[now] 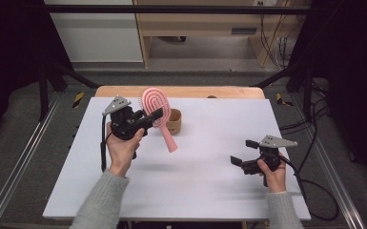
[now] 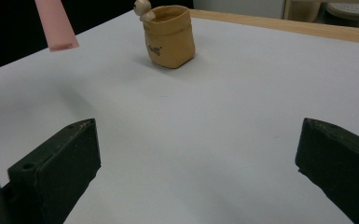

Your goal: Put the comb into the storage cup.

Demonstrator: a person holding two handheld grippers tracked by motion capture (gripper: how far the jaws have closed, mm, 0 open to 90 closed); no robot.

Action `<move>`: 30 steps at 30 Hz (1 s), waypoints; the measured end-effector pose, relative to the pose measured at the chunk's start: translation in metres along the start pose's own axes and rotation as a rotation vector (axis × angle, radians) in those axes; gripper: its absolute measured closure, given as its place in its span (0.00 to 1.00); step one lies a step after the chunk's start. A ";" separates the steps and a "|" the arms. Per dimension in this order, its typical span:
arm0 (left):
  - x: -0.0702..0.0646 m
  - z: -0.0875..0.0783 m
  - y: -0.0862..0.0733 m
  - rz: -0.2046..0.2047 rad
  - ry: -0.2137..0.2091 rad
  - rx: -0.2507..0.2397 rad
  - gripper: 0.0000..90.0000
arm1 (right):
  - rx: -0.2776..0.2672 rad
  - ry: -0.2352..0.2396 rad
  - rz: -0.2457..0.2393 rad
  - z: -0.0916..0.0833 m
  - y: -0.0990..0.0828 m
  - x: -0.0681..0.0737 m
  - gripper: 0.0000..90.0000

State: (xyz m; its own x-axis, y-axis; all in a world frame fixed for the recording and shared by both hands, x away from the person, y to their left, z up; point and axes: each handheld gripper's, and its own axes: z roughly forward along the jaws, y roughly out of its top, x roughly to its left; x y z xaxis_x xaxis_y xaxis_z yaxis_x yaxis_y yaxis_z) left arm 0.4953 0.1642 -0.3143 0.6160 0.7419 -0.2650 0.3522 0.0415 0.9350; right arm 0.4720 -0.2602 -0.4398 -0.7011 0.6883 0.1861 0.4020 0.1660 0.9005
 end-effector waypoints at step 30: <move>0.014 0.016 0.026 -0.001 0.037 -0.007 0.70 | 0.004 -0.007 -0.002 -0.002 -0.003 -0.002 0.00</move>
State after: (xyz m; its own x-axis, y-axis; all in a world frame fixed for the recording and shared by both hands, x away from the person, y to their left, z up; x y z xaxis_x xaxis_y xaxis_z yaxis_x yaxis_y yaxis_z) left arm 0.5241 0.1653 -0.2979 0.5896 0.7658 -0.2568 0.3474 0.0466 0.9366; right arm 0.4713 -0.2637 -0.4420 -0.6978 0.6929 0.1813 0.4027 0.1702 0.8994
